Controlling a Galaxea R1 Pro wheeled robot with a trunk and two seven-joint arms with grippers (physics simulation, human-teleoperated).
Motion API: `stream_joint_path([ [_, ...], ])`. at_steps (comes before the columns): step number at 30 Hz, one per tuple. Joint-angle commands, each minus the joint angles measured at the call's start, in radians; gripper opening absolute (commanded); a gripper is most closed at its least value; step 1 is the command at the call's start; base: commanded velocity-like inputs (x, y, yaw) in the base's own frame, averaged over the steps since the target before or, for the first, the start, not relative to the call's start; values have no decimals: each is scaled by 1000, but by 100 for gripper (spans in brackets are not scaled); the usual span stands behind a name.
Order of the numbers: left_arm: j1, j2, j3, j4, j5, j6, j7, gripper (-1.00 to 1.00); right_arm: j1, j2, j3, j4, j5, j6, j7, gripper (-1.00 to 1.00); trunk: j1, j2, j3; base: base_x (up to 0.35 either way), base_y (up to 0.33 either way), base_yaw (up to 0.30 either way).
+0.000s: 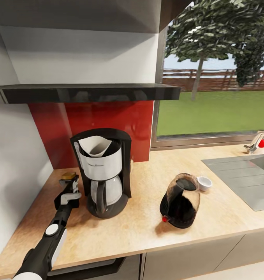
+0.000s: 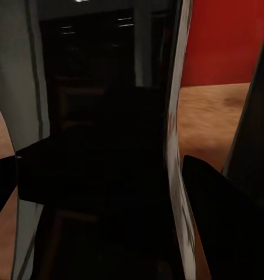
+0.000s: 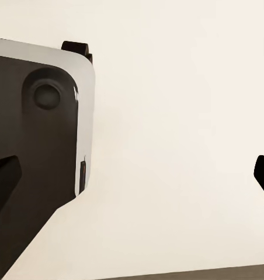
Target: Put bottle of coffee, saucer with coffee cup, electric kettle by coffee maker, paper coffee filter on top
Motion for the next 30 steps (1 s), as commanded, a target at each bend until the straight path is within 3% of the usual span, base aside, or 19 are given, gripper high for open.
stream_joint_path([
  [1, 0, -2, 0, 0, -9, -3, 3, -100, 0, -1, 8, -2, -10, 6, 2, 100, 1, -2, -2, 0, 0, 0],
  [17, 1, -4, -2, 33, -9, -6, 3, -100, 0, -1, 8, -3, -10, 7, 2, 100, 1, -2, -2, 0, 0, 0],
  [18, 1, -4, -2, 33, -9, -6, 3, 100, 0, -1, 8, -3, -10, 7, 2, 100, 1, -2, -2, 0, 0, 0],
  [30, 3, 0, 4, 35, -8, -52, 3, 100, 0, -1, 8, -3, -11, 7, 2, 100, 1, -2, -2, 0, 0, 0],
])
